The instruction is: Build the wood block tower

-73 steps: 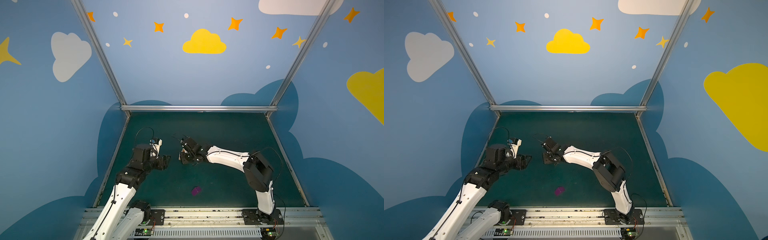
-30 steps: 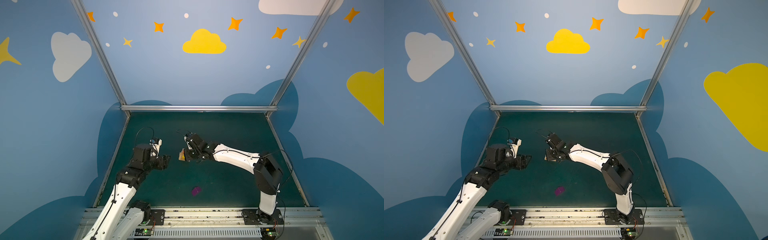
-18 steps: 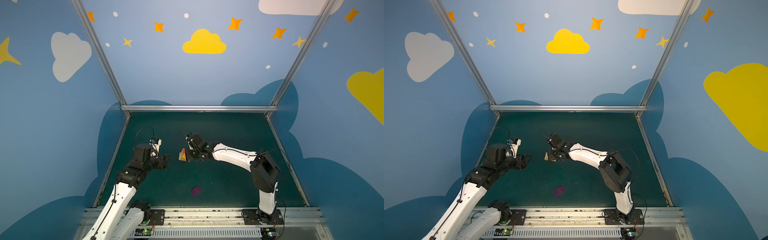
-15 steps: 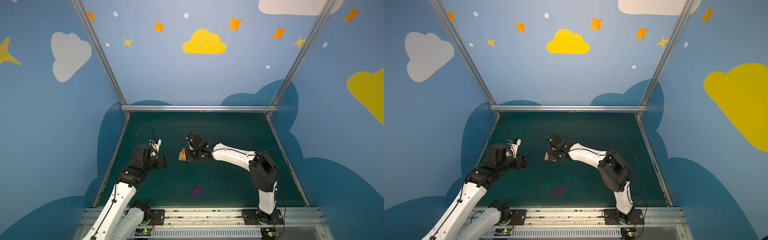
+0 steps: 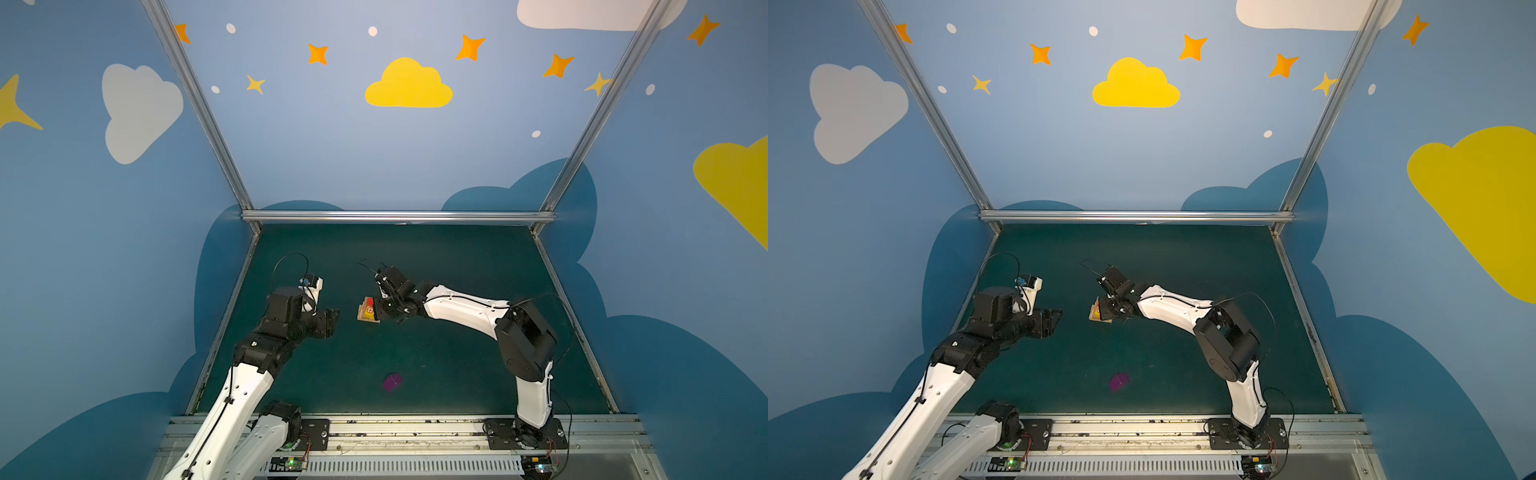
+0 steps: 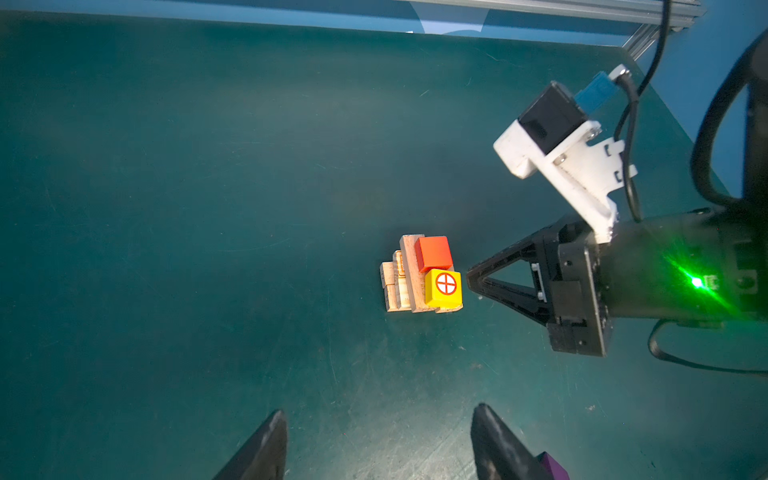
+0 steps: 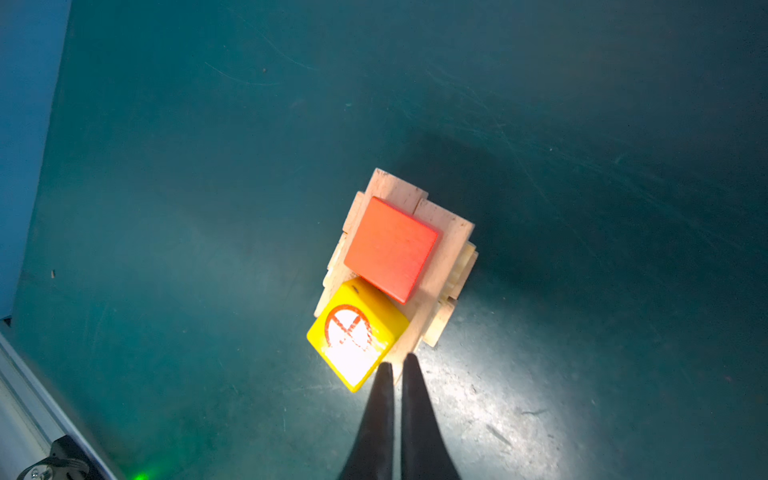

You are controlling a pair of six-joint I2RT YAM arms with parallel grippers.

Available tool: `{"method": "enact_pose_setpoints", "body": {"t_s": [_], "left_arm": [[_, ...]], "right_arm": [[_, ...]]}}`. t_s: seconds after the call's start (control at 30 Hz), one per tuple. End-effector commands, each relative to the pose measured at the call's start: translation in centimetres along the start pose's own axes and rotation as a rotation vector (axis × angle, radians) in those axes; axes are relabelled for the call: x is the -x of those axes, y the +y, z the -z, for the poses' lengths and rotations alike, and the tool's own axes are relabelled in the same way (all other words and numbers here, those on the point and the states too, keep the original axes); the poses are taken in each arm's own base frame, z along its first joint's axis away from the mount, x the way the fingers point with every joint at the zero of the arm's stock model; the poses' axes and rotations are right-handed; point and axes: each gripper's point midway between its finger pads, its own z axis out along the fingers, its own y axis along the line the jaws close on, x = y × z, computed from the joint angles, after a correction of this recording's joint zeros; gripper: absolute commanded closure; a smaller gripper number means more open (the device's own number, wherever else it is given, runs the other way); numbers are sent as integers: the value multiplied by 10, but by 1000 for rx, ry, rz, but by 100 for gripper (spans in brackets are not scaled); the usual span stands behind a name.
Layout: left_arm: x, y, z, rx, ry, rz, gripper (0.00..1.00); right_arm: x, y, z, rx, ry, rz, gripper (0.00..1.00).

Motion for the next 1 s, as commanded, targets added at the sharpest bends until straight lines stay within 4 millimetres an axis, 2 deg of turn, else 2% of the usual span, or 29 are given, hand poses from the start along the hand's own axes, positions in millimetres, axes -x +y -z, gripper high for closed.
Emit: {"method": "enact_pose_setpoints", "body": {"t_s": [0.0, 0.97], "left_arm": [[1, 2, -1, 11, -8, -14, 30], [-1, 3, -4, 13, 5, -14, 30]], "right_arm": [[-4, -4, -8, -6, 23, -11, 100], [-3, -4, -12, -1, 38, -14, 100]]}}
